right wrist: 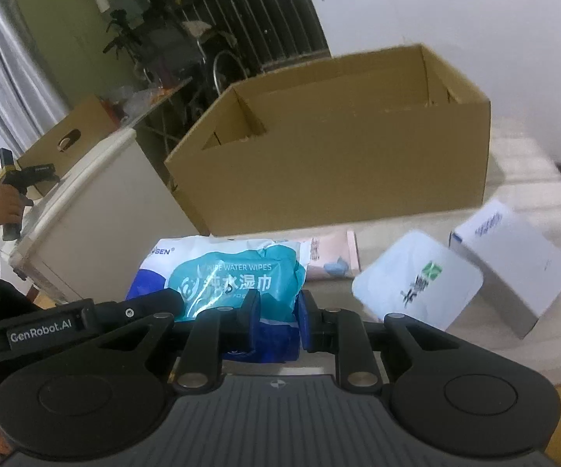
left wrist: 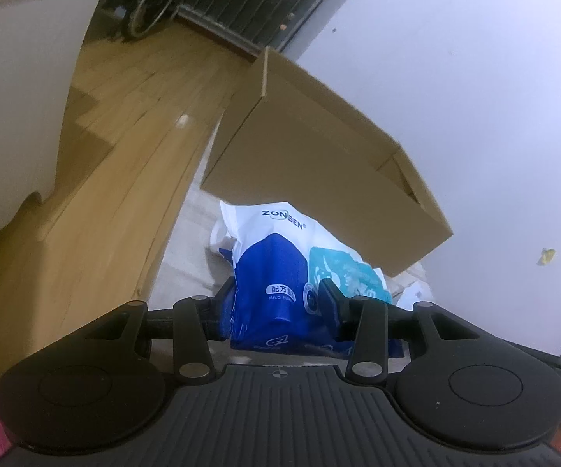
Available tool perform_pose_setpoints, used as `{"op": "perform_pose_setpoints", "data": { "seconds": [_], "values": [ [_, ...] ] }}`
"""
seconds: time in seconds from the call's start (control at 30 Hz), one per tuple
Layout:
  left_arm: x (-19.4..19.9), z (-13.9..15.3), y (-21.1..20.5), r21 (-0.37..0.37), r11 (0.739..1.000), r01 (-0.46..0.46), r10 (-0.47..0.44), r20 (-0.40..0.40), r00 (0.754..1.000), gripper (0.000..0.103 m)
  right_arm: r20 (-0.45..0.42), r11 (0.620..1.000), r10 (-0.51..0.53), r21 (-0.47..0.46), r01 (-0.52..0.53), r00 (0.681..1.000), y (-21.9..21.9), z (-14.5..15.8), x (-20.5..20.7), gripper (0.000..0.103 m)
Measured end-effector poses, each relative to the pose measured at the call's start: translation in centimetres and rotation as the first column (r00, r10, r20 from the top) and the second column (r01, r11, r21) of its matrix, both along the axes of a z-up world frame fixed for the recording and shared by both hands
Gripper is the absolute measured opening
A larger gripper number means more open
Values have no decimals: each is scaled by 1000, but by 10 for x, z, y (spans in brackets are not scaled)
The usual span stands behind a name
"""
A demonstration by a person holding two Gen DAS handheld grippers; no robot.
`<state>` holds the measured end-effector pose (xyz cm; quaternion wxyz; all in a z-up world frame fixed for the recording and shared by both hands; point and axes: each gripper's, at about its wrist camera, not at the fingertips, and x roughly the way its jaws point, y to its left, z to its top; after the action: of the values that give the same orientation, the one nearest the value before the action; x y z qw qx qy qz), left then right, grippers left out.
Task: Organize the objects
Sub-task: 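Lift the wipes pack with both grippers and carry it over the cardboard box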
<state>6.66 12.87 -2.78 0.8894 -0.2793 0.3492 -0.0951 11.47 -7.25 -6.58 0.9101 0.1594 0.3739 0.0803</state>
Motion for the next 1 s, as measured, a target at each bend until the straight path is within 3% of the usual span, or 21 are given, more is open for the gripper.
{"op": "perform_pose_setpoints", "data": {
  "seconds": [0.53, 1.0],
  "values": [
    [21, 38, -21, -2, 1000, 12, -11, 120, 993, 42, 124, 997, -72, 9, 72, 990, -19, 45, 2, 24],
    [74, 62, -34, 23, 996, 92, -95, 188, 978, 42, 218, 987, -151, -16, 158, 964, -44, 81, 28, 24]
  ]
}}
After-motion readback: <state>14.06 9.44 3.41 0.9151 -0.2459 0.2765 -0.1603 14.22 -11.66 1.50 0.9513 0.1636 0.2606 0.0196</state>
